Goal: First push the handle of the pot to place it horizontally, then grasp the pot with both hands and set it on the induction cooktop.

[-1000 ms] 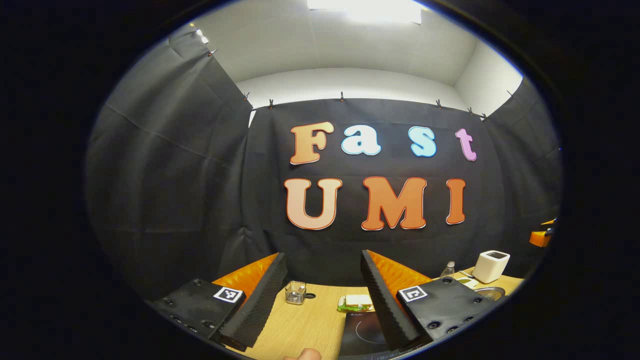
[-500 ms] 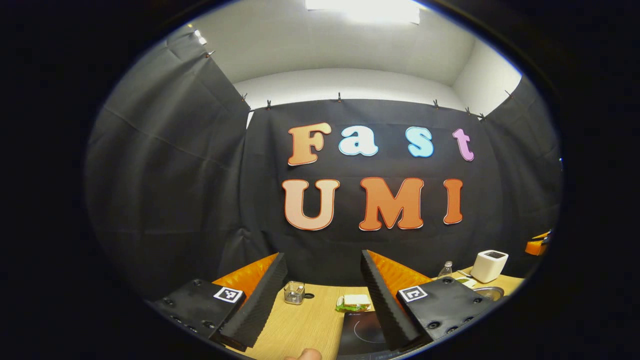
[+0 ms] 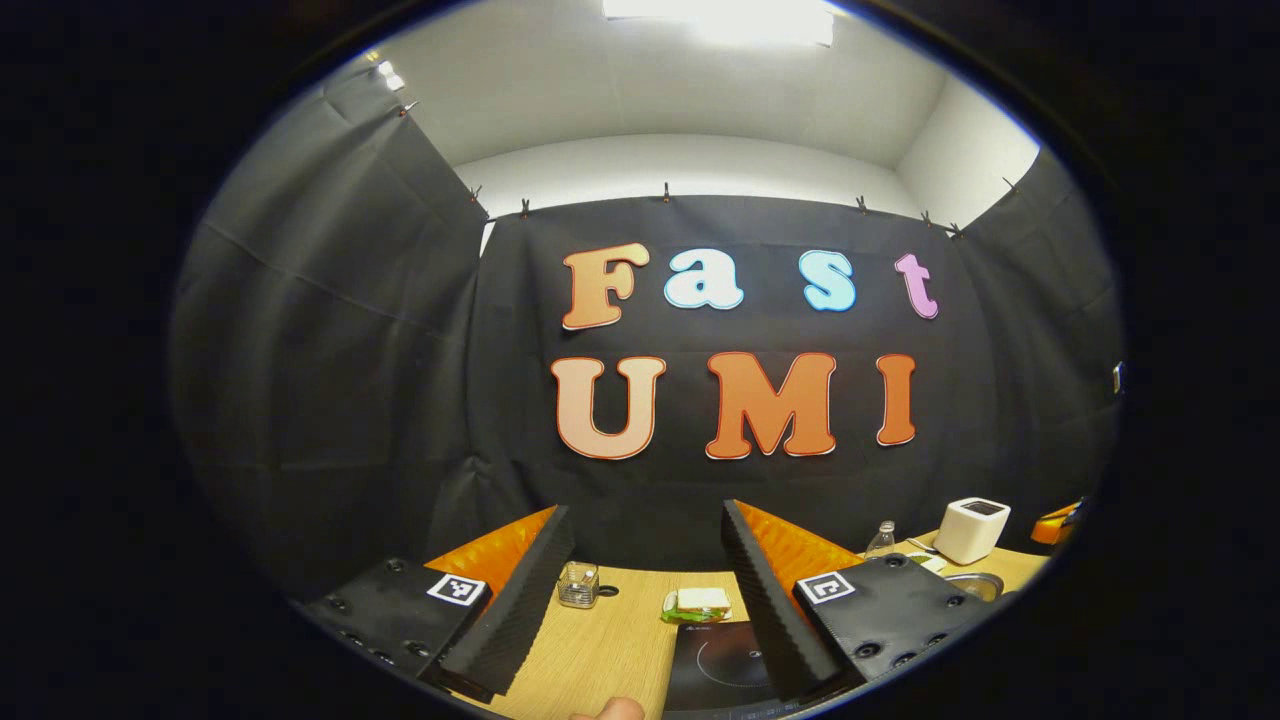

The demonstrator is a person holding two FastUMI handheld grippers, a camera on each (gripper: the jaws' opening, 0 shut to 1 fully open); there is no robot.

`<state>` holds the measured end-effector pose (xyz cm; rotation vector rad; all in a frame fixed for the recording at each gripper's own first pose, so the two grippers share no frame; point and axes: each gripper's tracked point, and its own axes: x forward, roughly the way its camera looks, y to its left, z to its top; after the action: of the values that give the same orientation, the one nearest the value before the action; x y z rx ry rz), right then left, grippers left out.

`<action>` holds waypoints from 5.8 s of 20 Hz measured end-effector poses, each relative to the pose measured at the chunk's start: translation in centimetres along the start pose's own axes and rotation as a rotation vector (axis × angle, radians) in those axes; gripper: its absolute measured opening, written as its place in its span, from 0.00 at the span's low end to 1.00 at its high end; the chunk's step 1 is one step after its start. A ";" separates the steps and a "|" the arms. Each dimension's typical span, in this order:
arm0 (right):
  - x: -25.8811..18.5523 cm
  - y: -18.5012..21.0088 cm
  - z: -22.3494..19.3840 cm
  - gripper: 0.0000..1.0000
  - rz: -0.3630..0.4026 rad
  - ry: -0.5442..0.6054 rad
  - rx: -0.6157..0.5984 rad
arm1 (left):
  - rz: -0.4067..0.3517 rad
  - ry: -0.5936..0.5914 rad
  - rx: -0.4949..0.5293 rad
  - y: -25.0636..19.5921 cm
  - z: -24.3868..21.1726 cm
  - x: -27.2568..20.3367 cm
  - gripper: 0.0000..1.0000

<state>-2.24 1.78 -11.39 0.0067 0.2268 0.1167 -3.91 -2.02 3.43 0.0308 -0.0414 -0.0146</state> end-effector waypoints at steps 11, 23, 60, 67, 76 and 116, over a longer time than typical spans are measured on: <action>0.7 1.8 -9.1 0.06 0.059 0.194 -0.019 | -0.011 -0.006 0.027 -1.4 0.1 0.2 0.98; -0.1 3.3 -18.6 0.06 0.113 0.424 -0.007 | -0.015 0.010 0.030 -1.8 0.0 0.4 0.98; 0.6 -7.5 -20.6 0.00 -0.082 0.523 0.084 | -0.049 0.077 0.007 -4.3 -1.5 2.1 0.99; 1.8 -9.3 -20.5 0.00 -0.110 0.518 0.093 | -0.055 0.075 0.019 -5.3 -1.3 2.5 0.99; 3.8 -11.3 -20.5 0.00 -0.138 0.521 0.109 | -0.060 0.071 0.032 -6.3 -1.1 3.1 0.99; 15.4 -19.3 -20.8 0.00 -0.282 0.556 0.217 | -0.119 0.191 0.042 -12.3 -8.1 9.6 0.98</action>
<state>10.17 -15.69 -35.43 0.1587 0.7911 -0.1924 5.84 -14.21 -4.69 0.0764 0.1509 -0.1301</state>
